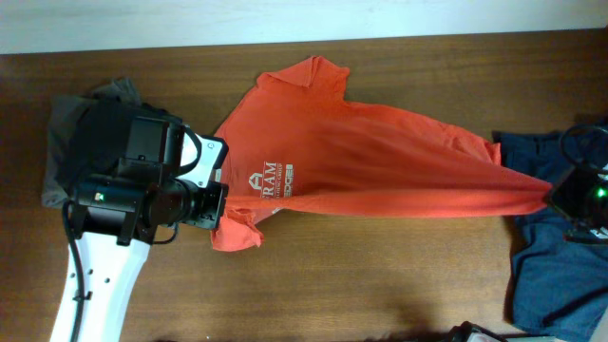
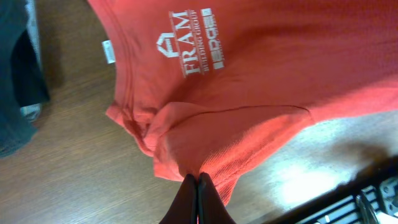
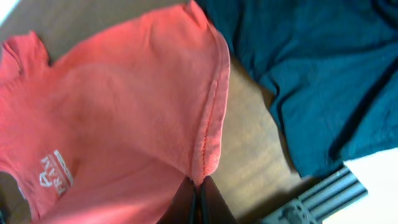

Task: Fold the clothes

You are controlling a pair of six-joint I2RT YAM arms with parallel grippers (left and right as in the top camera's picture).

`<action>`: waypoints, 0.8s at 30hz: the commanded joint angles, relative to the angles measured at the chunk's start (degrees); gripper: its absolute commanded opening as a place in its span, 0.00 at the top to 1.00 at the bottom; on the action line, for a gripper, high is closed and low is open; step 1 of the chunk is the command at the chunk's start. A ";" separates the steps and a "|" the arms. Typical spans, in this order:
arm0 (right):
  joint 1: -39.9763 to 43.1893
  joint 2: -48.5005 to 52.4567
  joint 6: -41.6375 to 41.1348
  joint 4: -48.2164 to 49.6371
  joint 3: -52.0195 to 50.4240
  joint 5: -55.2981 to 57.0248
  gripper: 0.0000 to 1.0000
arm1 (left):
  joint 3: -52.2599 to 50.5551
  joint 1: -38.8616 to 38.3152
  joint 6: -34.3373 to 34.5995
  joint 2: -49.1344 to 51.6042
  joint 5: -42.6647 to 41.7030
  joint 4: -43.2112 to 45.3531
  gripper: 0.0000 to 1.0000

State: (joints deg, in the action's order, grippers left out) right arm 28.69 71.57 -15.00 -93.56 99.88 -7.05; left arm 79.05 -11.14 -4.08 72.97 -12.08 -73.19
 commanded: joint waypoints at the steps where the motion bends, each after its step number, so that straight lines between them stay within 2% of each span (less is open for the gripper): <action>1: 0.09 1.84 -0.24 -1.60 0.63 1.29 0.96 | 0.92 0.02 -2.10 0.22 -3.21 -0.02 1.00; 12: -6.23 8.70 0.15 -1.75 0.57 1.53 0.96 | 0.87 -0.02 -3.82 2.51 -3.67 0.22 1.00; 18: -4.94 9.42 1.11 3.67 1.18 3.80 0.96 | 0.87 -3.56 -4.63 5.20 -7.32 0.22 1.00; 24: 0.31 9.42 1.11 3.30 2.45 2.34 0.96 | 0.81 -10.82 -4.66 5.75 -8.07 -0.85 0.99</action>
State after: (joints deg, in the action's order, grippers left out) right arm 28.10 81.38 -14.35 -89.95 100.73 -5.17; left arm 79.07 -19.18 -7.57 78.54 -18.48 -73.56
